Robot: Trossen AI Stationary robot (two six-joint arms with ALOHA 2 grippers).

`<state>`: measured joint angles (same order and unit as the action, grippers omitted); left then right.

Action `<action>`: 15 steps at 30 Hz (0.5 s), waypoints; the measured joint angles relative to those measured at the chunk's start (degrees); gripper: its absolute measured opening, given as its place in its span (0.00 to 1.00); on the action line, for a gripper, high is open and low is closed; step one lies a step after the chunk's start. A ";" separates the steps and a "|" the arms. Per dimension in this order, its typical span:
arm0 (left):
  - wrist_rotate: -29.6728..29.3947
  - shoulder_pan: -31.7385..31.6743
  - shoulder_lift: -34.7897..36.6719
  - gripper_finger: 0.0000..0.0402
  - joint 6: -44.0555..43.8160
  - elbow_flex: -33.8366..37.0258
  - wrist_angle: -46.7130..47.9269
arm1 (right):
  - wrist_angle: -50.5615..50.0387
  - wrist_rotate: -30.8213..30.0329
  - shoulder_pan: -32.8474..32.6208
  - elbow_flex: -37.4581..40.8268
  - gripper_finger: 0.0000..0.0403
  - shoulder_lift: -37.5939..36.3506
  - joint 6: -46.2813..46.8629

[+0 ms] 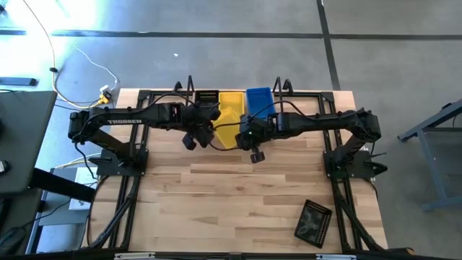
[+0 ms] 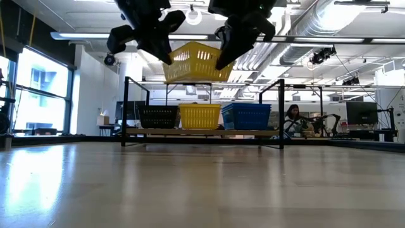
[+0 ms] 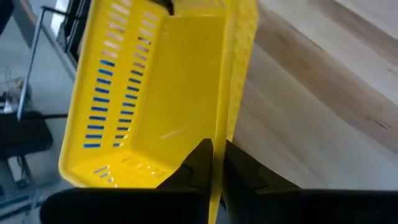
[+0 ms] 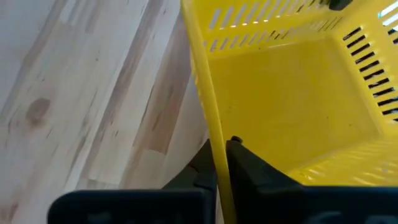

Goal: Stack baskets on shelf by color
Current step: Stack the yellow bin on top of the blue bin on the shelf

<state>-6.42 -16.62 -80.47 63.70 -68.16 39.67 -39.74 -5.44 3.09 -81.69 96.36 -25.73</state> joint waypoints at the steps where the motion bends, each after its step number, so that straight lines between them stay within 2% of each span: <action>1: -0.92 0.01 0.00 0.04 -0.73 0.00 -0.16 | 0.15 -0.08 0.01 0.00 0.04 0.00 0.37; 7: -3.93 0.09 0.00 0.10 -6.04 0.00 -2.56 | 0.99 -0.15 0.07 0.00 0.01 0.00 1.25; 15: -10.69 0.16 0.00 0.28 -14.12 0.02 -7.34 | 1.84 -0.24 1.06 0.00 0.00 0.00 7.17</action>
<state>-17.11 -16.46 -80.47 49.58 -68.14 32.34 -37.90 -5.67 4.15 -81.69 96.36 -18.56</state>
